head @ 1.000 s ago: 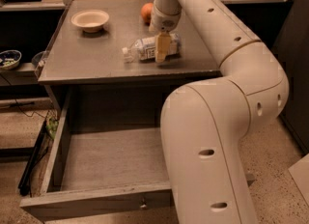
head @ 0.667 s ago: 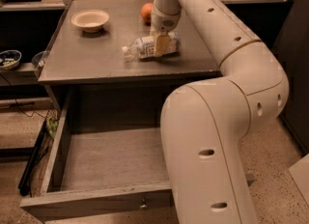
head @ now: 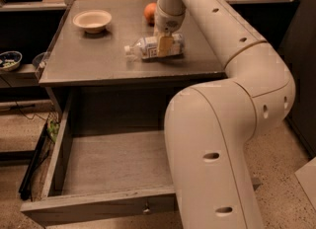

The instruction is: Place blue plastic bottle into top drawer

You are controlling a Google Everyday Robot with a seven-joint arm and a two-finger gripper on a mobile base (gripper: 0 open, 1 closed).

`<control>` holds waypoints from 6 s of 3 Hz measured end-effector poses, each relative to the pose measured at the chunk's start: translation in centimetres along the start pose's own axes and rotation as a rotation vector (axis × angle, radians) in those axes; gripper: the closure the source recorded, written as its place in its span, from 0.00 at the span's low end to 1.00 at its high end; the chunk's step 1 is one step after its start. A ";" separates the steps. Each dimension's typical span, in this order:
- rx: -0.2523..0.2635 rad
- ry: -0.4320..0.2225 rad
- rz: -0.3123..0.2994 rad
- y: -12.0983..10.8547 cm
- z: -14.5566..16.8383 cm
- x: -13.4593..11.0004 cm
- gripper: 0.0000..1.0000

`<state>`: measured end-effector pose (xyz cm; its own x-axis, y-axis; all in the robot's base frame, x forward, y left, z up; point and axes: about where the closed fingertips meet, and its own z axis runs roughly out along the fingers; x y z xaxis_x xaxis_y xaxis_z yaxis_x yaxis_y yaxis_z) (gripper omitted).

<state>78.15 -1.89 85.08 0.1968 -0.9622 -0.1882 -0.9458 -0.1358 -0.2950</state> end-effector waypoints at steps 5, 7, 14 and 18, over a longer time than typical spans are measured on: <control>0.101 0.052 0.094 0.8 -9.2 0.9 1.00; 0.110 0.003 0.089 6.5 -12.3 -2.0 1.00; 0.004 0.070 0.183 19.3 -10.9 -1.1 1.00; -0.069 0.035 0.224 22.3 -5.2 -2.6 1.00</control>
Offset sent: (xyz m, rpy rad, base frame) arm -0.0070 -0.0237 0.0300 -0.0103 -0.0027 -0.1249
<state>55.20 -3.63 83.85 -0.0284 -0.9776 -0.2087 -0.9804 0.0679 -0.1848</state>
